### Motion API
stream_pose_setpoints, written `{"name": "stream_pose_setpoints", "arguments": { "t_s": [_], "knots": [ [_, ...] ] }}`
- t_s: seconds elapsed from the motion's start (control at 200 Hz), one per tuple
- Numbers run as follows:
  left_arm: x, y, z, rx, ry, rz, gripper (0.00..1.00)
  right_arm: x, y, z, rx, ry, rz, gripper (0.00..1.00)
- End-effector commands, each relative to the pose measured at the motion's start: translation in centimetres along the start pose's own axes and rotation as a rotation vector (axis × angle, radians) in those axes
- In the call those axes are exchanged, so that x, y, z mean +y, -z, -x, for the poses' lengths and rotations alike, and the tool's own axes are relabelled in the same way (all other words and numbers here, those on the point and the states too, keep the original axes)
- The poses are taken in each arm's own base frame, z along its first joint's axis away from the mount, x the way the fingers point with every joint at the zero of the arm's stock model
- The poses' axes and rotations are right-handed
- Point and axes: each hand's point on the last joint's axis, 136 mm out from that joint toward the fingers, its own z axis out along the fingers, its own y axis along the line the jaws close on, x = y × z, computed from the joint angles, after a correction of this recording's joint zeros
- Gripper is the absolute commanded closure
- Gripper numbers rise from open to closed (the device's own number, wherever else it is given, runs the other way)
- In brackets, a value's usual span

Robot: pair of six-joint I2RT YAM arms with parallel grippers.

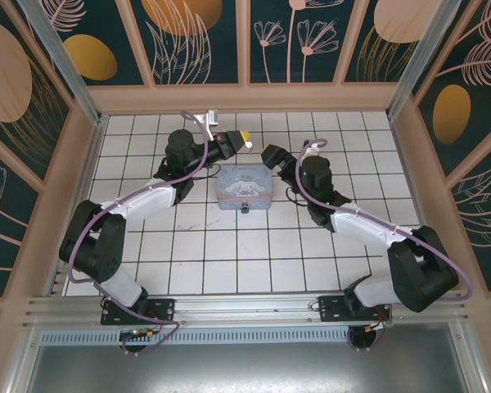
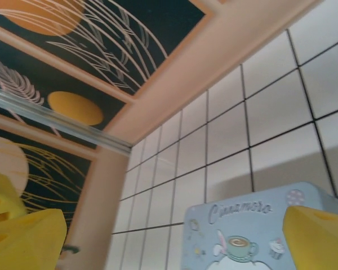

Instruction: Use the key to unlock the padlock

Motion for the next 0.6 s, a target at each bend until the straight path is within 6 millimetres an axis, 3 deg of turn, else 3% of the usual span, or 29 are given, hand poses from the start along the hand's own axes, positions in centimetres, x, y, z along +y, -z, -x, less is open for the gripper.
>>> {"name": "stream_pose_setpoints", "arguments": {
  "t_s": [0.0,0.165,0.435,0.596],
  "knots": [
    [-1.7,0.3,1.0,-0.025,0.002,-0.075,1.00,4.3,0.8,1.8,-0.032,-0.014,0.157,0.01],
    [-2.2,0.4,0.9,-0.023,0.053,-0.115,1.00,5.1,1.4,3.0,-0.034,-0.044,0.275,0.07],
    [-2.6,0.2,0.5,0.014,0.144,-0.159,1.00,7.4,2.0,2.8,0.008,-0.058,0.473,0.45],
    [-2.3,0.1,0.0,0.050,0.140,-0.131,1.00,8.0,1.3,2.7,0.030,-0.060,0.491,0.55]
  ]
}}
